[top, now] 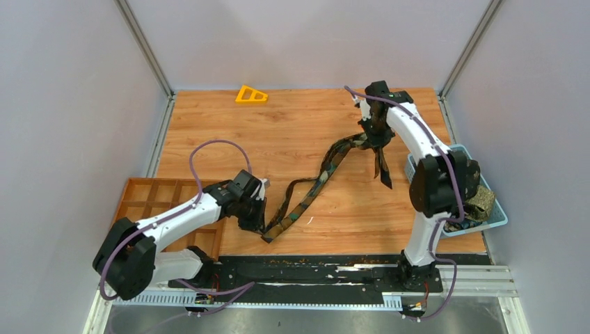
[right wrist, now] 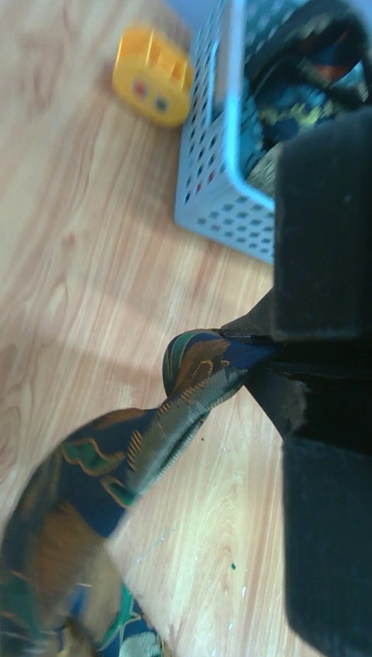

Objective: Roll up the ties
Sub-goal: Flatten out the tie at the center of the board.

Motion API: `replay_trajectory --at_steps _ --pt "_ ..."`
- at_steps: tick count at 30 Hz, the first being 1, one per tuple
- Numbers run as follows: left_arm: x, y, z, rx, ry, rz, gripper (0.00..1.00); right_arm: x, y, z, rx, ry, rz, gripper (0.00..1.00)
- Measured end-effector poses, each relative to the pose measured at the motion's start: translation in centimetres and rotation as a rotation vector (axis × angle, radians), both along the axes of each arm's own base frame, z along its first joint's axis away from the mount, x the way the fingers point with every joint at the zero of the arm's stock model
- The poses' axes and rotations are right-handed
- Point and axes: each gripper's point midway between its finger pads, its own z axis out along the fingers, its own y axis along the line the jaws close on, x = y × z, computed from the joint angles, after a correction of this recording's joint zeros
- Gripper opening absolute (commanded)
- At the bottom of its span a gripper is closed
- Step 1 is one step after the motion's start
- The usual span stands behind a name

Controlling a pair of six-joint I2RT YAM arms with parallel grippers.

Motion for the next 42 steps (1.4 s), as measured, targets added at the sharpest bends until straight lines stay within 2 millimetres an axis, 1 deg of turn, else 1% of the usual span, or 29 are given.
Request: replay_trajectory --at_steps 2,4,5,6,7,8,9,10,12,14,15,16,18,20,21,22,24,26,28,30,32,34,37,38,40,42 --pt "-0.8 0.0 0.3 -0.027 0.007 0.004 0.0 0.2 -0.1 -3.7 0.014 0.122 -0.005 0.0" --pt "-1.4 0.0 0.5 -0.051 0.016 0.006 0.0 0.1 -0.5 -6.5 0.023 0.228 -0.022 0.0" --pt "-1.8 0.0 0.6 -0.063 0.023 0.007 0.0 0.2 -0.8 -7.6 0.028 0.266 -0.034 0.01" --pt "-2.1 0.0 0.6 -0.074 0.029 0.007 0.0 0.5 -1.2 -8.5 0.033 0.295 -0.052 0.07" --pt "-2.5 0.0 0.7 -0.087 0.037 0.006 0.0 0.8 -1.6 -9.0 0.033 0.313 -0.071 0.22" --pt "-2.8 -0.1 0.8 -0.1 0.046 0.006 0.0 1.4 -2.2 -9.5 0.034 0.323 -0.095 0.4" --pt "-3.3 -0.2 0.9 -0.118 0.057 0.006 0.0 2.3 -2.9 -9.9 0.033 0.323 -0.125 0.54" --pt "-3.3 -0.2 0.9 -0.122 0.059 0.006 0.0 3.2 -3.7 -10.2 0.027 0.317 -0.156 0.63" --pt "-3.7 -0.5 1.3 -0.146 0.075 0.004 0.03 5.2 -5.4 -10.5 -0.004 0.285 -0.214 0.7" --pt "-3.7 -0.6 1.4 -0.151 0.078 0.008 0.05 6.8 -6.9 -10.3 -0.039 0.245 -0.263 0.72" --pt "-3.5 -0.6 1.5 -0.145 0.076 0.015 0.08 7.6 -7.8 -9.8 -0.061 0.215 -0.294 0.72" --pt "-3.2 -0.5 1.7 -0.133 0.07 0.023 0.15 8.0 -8.2 -9.3 -0.072 0.195 -0.312 0.72" --pt "-2.2 -0.5 2.5 -0.109 0.04 0.04 0.33 8.7 -8.7 -7.5 -0.088 0.134 -0.347 0.72" --pt "-0.1 -0.9 4.2 -0.088 -0.023 0.064 0.55 8.8 -8.4 -5.4 -0.086 0.078 -0.371 0.72" --pt "0.9 -1.0 5.1 -0.079 -0.061 0.071 0.63 8.5 -8.0 -4.3 -0.073 0.045 -0.386 0.72" --pt "2.1 -1.1 6.3 -0.07 -0.104 0.088 0.69 7.8 -7.5 -2.9 -0.054 0.013 -0.402 0.71" --pt "4.8 -1.4 8.8 -0.062 -0.212 0.12 0.74 5.3 -6.7 0.0 0.001 -0.047 -0.439 0.71" --pt "6.9 -1.4 10.8 -0.055 -0.308 0.143 0.77 2.4 -5.6 2.6 0.084 -0.125 -0.476 0.72" --pt "8.5 -1.6 11.7 -0.033 -0.368 0.144 0.81 -0.6 -4.8 4.4 0.186 -0.211 -0.522 0.72" --pt "9.7 -2.0 11.4 0.013 -0.392 0.119 0.82 -3.2 -4.3 5.0 0.28 -0.272 -0.571 0.72" --pt "10.8 -3.0 10.5 0.069 -0.399 0.072 0.83 -5.4 -3.6 4.1 0.364 -0.296 -0.606 0.71" --pt "11.7 -4.6 9.2 0.115 -0.412 0.006 0.85 -7.4 -2.9 1.7 0.437 -0.285 -0.638 0.71" --pt "12.5 -6.6 7.5 0.162 -0.433 -0.09 0.9 -9.8 -2.1 -2.6 0.466 -0.191 -0.68 0.71" --pt "12.8 -7.1 7.1 0.171 -0.44 -0.111 0.92 -10.6 -2.0 -3.8 0.466 -0.161 -0.691 0.71" --pt "13.6 -8.4 6.5 0.19 -0.458 -0.162 0.95 -11.8 -1.7 -5.0 0.476 -0.126 -0.702 0.71" --pt "14.7 -9.9 6.0 0.201 -0.478 -0.207 0.96 -12.3 -1.6 -4.6 0.497 -0.141 -0.7 0.71"
